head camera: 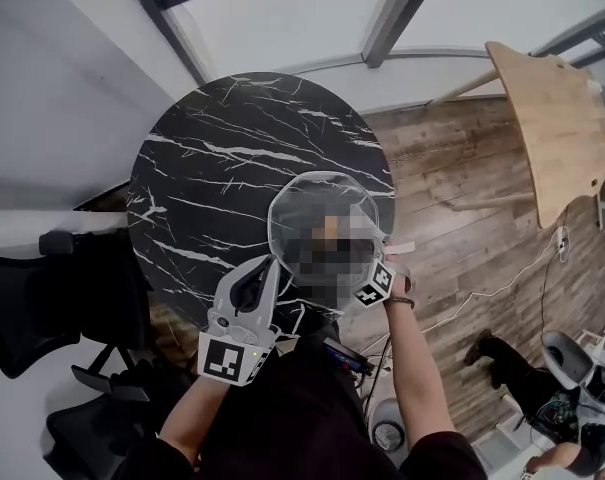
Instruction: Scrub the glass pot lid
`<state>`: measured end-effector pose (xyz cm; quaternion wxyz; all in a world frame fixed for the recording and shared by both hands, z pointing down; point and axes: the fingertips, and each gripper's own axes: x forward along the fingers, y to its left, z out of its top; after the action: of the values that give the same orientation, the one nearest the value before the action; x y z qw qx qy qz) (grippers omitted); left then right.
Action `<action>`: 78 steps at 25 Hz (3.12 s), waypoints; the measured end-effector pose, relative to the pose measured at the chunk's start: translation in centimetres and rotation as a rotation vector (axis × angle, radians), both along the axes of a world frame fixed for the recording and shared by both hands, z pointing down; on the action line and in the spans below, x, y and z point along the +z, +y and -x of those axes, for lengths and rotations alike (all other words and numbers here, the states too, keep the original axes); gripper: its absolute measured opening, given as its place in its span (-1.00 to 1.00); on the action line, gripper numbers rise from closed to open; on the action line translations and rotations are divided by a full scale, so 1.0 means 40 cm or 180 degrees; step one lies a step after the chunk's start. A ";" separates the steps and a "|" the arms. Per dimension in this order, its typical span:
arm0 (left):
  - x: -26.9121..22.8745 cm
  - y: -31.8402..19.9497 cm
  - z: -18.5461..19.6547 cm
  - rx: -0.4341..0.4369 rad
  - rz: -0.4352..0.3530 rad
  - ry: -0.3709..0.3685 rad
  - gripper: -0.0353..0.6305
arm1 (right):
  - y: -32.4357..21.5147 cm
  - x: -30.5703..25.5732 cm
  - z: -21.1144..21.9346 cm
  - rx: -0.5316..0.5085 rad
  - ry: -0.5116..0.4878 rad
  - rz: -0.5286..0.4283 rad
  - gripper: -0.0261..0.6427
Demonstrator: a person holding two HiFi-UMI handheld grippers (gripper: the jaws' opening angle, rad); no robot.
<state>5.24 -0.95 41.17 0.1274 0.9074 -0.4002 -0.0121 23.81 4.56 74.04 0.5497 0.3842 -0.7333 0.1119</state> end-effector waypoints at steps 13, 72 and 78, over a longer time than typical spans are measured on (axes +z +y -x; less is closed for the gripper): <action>0.001 0.048 0.088 0.0256 0.0026 0.0066 -0.88 | 0.089 -0.001 0.081 0.0480 0.0055 0.0095 -0.72; 0.042 0.071 0.309 0.0001 0.0062 0.0008 -0.88 | 0.116 0.036 0.547 0.0537 -0.0797 0.0646 -0.72; 0.040 0.068 0.305 -0.0006 0.0079 0.0006 -0.88 | 0.124 0.011 0.603 0.0561 -0.1345 0.0856 -0.72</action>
<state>-6.98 1.78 42.78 0.1390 0.9054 -0.4011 -0.0081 -0.30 9.52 74.49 0.4186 0.3381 -0.7741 0.3335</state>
